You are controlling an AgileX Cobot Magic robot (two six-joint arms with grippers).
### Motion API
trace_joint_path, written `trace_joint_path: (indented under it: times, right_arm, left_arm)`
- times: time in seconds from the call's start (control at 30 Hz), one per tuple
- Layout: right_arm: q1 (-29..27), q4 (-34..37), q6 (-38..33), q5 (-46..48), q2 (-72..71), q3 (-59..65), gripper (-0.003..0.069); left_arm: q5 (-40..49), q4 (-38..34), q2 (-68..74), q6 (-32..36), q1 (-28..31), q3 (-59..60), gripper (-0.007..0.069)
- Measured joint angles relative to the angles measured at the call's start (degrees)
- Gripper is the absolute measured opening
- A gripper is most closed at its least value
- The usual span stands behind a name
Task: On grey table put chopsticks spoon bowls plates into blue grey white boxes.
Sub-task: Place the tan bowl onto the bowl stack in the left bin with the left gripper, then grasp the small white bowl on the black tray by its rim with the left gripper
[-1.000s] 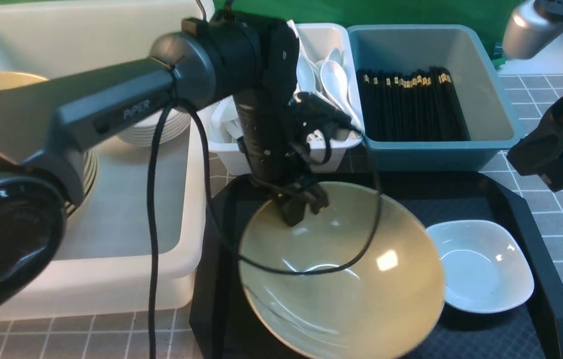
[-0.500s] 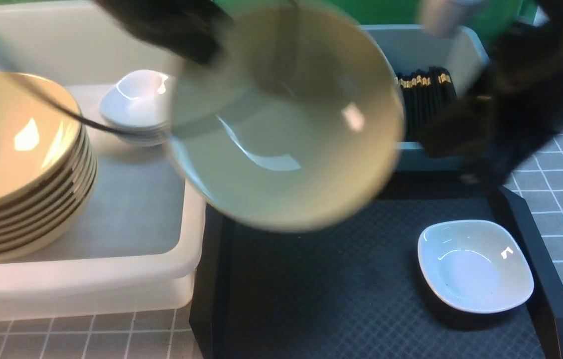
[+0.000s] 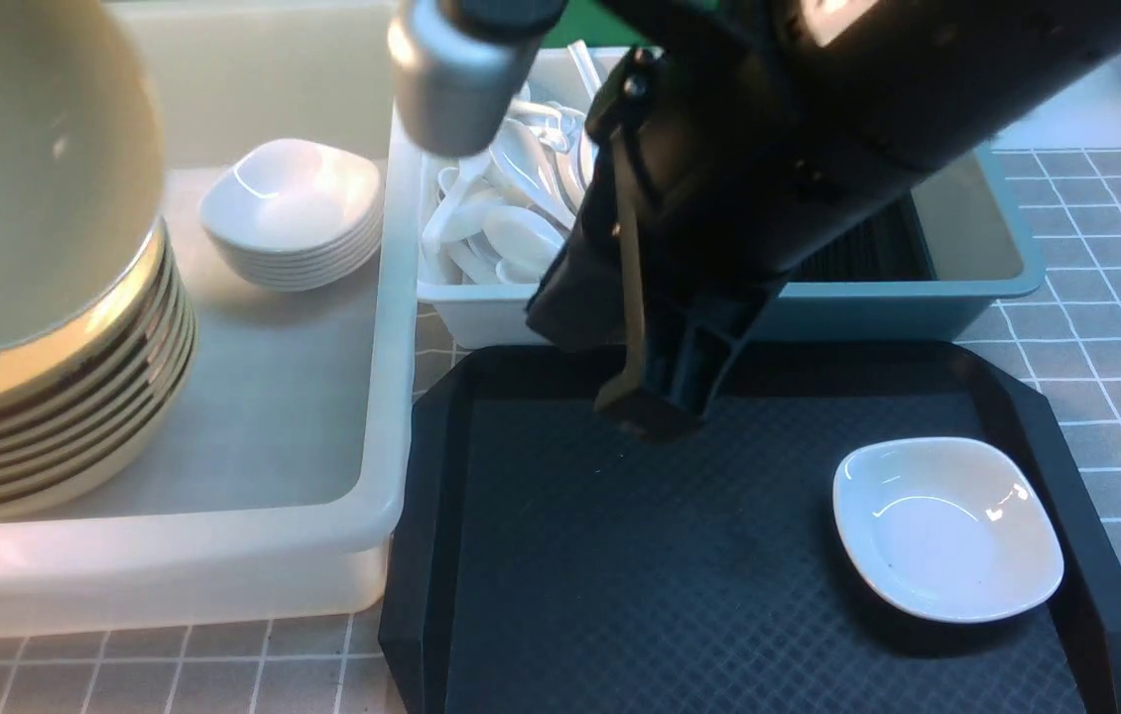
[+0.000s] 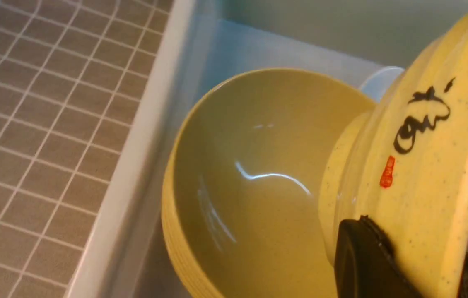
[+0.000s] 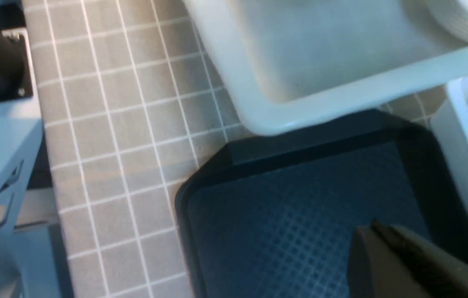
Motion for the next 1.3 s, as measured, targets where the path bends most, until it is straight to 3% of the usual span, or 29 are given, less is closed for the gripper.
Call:
trace_joint_path:
  times: [0.37,0.7,0.73,0.8,0.9,1.0,1.13,1.2,1.23,1.3]
  right_arm:
    - [0.05,-0.1,-1.04,3.21,0.08,0.0,0.0043]
    - [0.05,-0.17,-1.89,3.21,0.08,0.0,0.0045]
    - [0.05,-0.21,-2.21,3.21,0.08,0.0,0.0045]
    - [0.05,-0.72,-2.53,3.21,0.08,0.0,0.0045]
    - [0.05,-1.93,-2.58,3.21,0.08,0.0,0.0045]
    - [-0.21,-3.36,-2.06,3.21,0.08,0.0,0.0045]
    - [-2.37,-3.94,0.88,3.21,0.08,0.0,0.0045]
    - [-4.58,-4.1,2.71,3.21,0.03,0.0,0.0045]
    - [-5.37,-4.17,3.38,3.21,-0.12,0.0,0.0045]
    - [-8.7,-4.24,5.15,3.02,-1.22,1.01,0.0045]
  left_arm:
    - [-8.87,-0.94,10.87,0.66,0.0,5.41,0.003]
    - [-9.36,1.67,12.09,5.29,0.0,5.46,0.0397]
    - [-9.04,2.79,11.97,5.01,0.0,5.19,0.0479]
    - [-8.27,4.93,11.19,3.83,0.0,4.38,0.0569]
    - [-6.99,6.92,9.17,1.46,0.0,2.5,0.0622]
    - [-4.52,7.09,5.7,-2.09,-0.62,-1.61,0.0627]
    - [-0.95,5.43,1.52,-3.47,-8.76,-5.9,0.0578]
    - [0.78,4.41,0.56,-3.47,-18.12,-6.56,0.0544]
    - [1.29,4.42,0.54,-3.47,-19.98,-6.57,0.0535]
    - [2.78,5.19,1.18,-4.25,-30.63,-6.61,0.051]
